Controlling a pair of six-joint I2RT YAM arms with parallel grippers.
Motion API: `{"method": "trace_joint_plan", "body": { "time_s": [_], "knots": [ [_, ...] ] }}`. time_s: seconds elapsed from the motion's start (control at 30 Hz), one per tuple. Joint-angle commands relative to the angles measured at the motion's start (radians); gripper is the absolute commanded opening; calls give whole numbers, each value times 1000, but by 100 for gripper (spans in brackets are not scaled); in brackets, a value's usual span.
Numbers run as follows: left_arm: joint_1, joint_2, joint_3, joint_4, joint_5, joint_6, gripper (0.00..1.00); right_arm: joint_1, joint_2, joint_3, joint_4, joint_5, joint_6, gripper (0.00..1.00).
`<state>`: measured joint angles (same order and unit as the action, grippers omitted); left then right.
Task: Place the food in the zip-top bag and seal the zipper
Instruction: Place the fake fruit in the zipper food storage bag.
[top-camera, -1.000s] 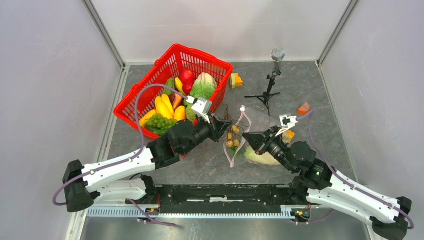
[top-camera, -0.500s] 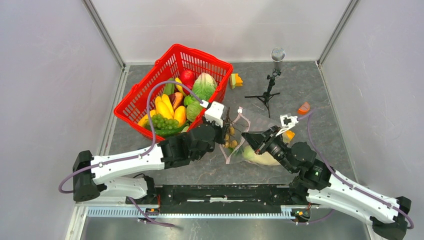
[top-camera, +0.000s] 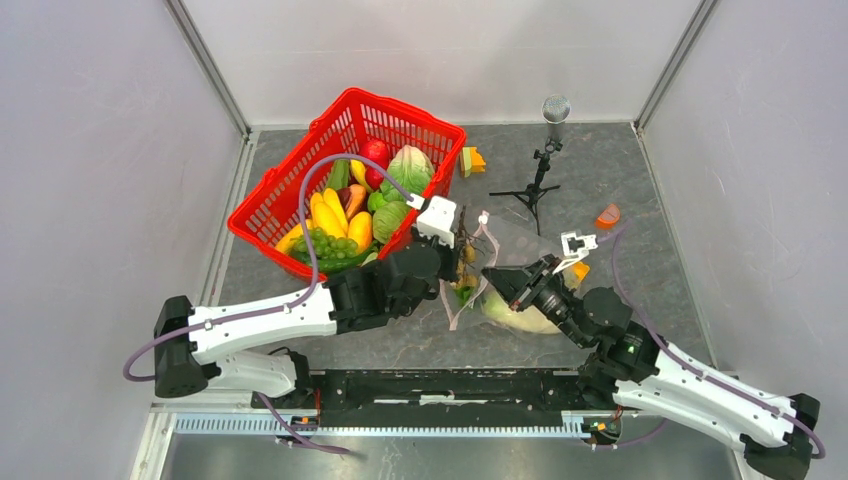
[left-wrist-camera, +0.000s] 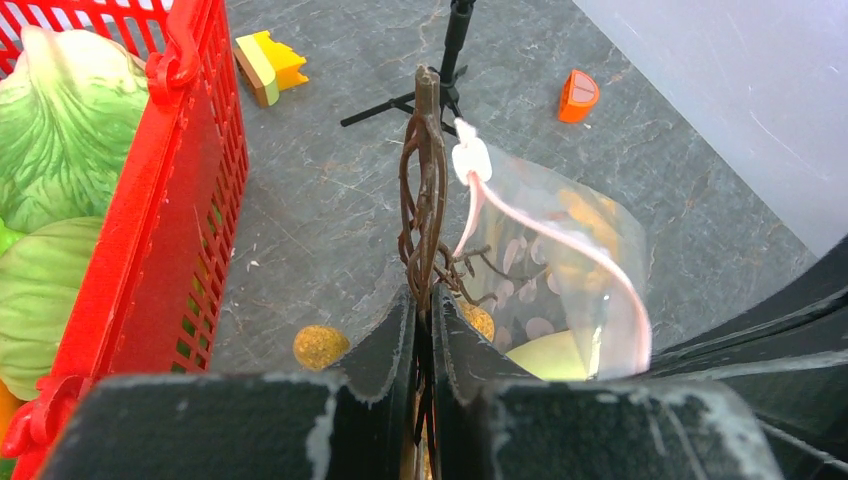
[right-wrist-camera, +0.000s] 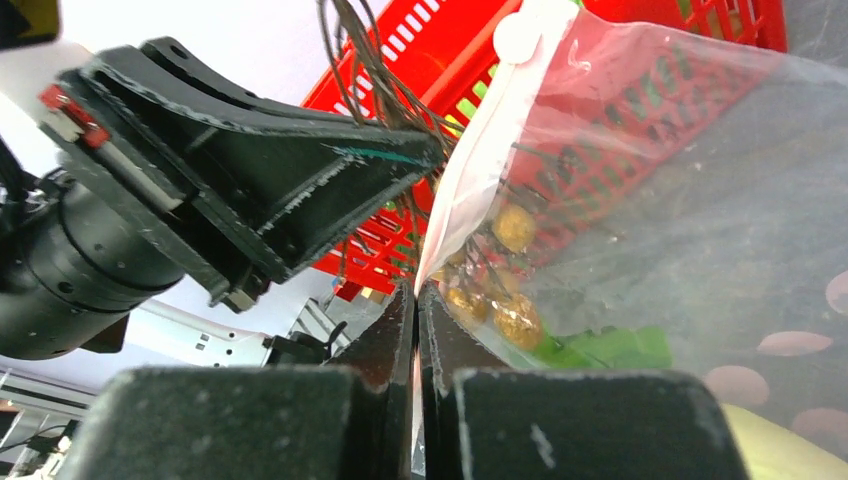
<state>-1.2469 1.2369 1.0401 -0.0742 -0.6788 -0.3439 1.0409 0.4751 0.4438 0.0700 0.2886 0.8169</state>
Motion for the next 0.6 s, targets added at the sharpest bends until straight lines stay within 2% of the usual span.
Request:
{"method": "trace_joint_plan", "body": {
  "time_s": [0.0,0.1,0.2,0.47,0.57],
  "knots": [
    [-5,0,20,69,16,-61,2,4,-9,-85,144,7,88,3],
    [-5,-23,-31,173,81,-108,2,4,-3,-115,200,12,122,3],
    [-5,-41,-72,237,88,-134,2,4,4,-111,237,0,127,2],
    [-5,-39,-129,273,40,-188,2,4,-31,-82,250,5,108,3],
    [-6,-47,-142,326,109,-174,2,4,-42,-77,213,24,103,3]
  ]
}}
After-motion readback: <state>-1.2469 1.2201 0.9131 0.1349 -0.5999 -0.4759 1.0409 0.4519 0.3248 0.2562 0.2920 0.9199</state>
